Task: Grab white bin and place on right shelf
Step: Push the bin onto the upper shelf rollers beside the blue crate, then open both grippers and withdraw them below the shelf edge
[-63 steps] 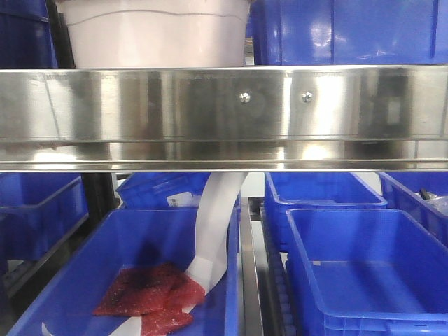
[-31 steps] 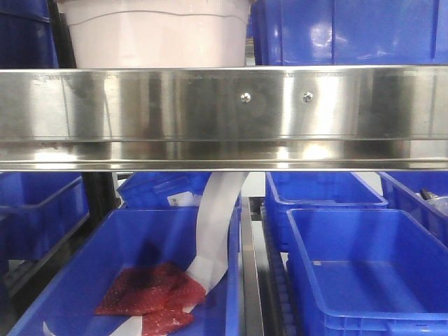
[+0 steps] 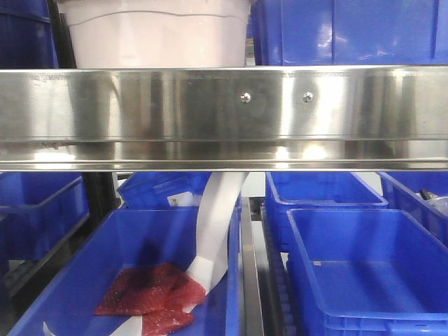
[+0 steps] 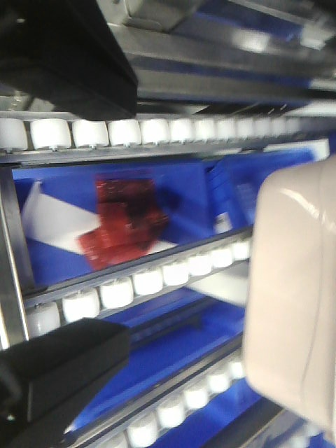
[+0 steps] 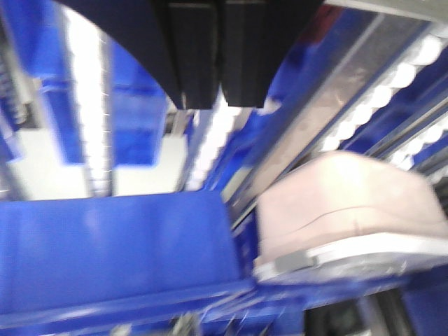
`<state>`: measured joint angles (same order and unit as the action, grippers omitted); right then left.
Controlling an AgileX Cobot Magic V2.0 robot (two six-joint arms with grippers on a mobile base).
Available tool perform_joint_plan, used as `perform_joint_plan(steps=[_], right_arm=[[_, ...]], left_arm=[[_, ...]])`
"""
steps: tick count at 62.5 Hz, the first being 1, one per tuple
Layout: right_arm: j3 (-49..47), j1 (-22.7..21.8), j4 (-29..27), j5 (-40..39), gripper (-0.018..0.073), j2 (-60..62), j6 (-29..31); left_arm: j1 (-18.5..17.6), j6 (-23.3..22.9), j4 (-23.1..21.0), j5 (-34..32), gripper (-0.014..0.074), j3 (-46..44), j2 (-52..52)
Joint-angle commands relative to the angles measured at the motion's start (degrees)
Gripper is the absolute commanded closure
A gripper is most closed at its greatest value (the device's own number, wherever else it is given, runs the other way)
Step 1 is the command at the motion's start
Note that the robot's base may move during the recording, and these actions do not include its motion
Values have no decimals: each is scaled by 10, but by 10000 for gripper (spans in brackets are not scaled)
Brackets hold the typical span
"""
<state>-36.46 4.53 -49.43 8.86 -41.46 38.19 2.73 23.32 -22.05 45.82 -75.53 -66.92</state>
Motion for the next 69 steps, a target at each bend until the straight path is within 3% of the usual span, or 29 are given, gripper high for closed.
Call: perform_joint_plan(steps=[1, 19, 27, 44, 69], right_arm=[[21, -4, -10, -62, 491, 60, 6], [125, -4, -10, -79, 491, 233, 6], [151, -4, -10, -67, 491, 282, 6], [153, -4, -10, -55, 491, 295, 6], [153, -4, -11, -55, 491, 295, 6]], left_arm=[[-5, -5, -22, -115, 713, 58, 64], [-5, -5, -28, -313, 713, 285, 230], [-5, -5, -28, -360, 713, 366, 307], [-5, -5, -28, -360, 713, 453, 405], [-5, -5, -28, -352, 713, 455, 408]])
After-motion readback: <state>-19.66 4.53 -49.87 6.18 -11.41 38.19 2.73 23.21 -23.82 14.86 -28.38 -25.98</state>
